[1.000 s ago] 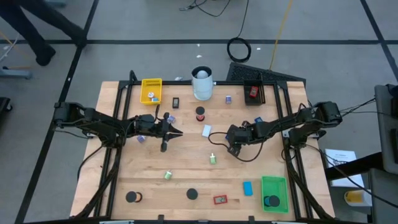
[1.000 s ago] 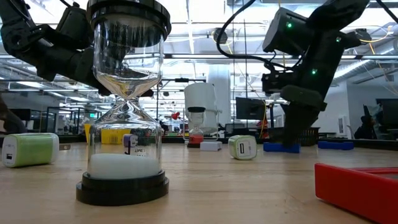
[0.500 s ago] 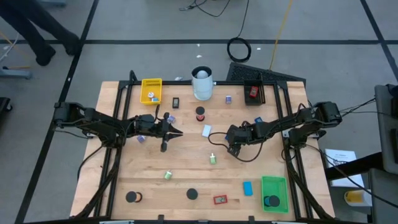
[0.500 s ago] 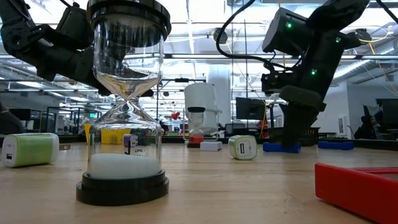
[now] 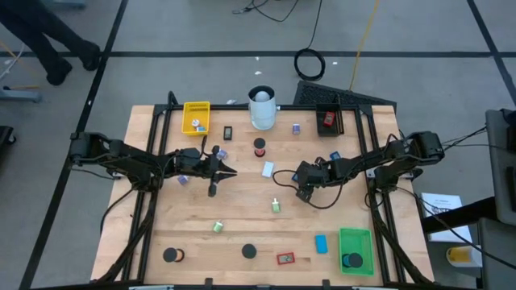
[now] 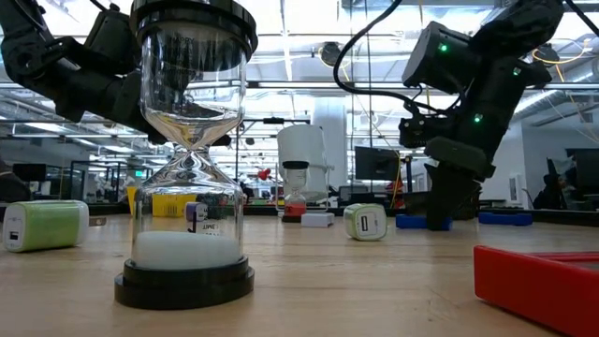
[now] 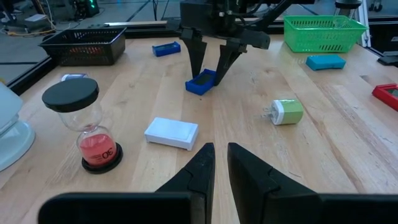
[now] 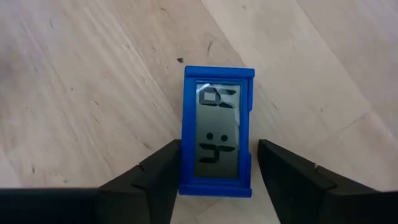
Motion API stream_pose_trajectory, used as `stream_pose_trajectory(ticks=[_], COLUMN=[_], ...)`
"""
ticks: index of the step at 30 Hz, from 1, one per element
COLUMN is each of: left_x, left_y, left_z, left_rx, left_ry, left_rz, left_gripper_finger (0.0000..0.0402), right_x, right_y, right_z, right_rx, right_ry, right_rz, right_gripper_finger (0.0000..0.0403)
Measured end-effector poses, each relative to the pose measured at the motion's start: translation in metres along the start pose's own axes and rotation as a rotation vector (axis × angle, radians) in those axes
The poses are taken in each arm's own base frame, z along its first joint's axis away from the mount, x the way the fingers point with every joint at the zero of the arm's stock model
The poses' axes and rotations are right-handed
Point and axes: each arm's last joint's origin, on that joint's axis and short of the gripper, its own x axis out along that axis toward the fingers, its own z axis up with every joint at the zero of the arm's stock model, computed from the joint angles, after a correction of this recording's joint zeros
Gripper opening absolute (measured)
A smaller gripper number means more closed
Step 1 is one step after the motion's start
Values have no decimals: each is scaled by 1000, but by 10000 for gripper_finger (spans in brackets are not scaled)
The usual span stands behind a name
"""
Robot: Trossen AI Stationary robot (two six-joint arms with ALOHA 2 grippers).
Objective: Pick & Place Office items
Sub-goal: Put the blue timer into the black bin
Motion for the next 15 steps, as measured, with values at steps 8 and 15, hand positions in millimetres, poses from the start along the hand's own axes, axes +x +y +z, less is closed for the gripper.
stream_pose_trajectory(ticks=[8,15], left_x=[0,0], left_y=[0,0], left_z=[0,0], left_rx=[0,0], left_ry=[0,-1], left_rz=[0,0], left_gripper_finger=[51,51], right_x=[-5,-51], right_y=[-7,-21], right_z=[3,22], right_rx=[14,70], right_ry=[9,-93], right_rz=[-3,-24], right_gripper_finger=[146,157])
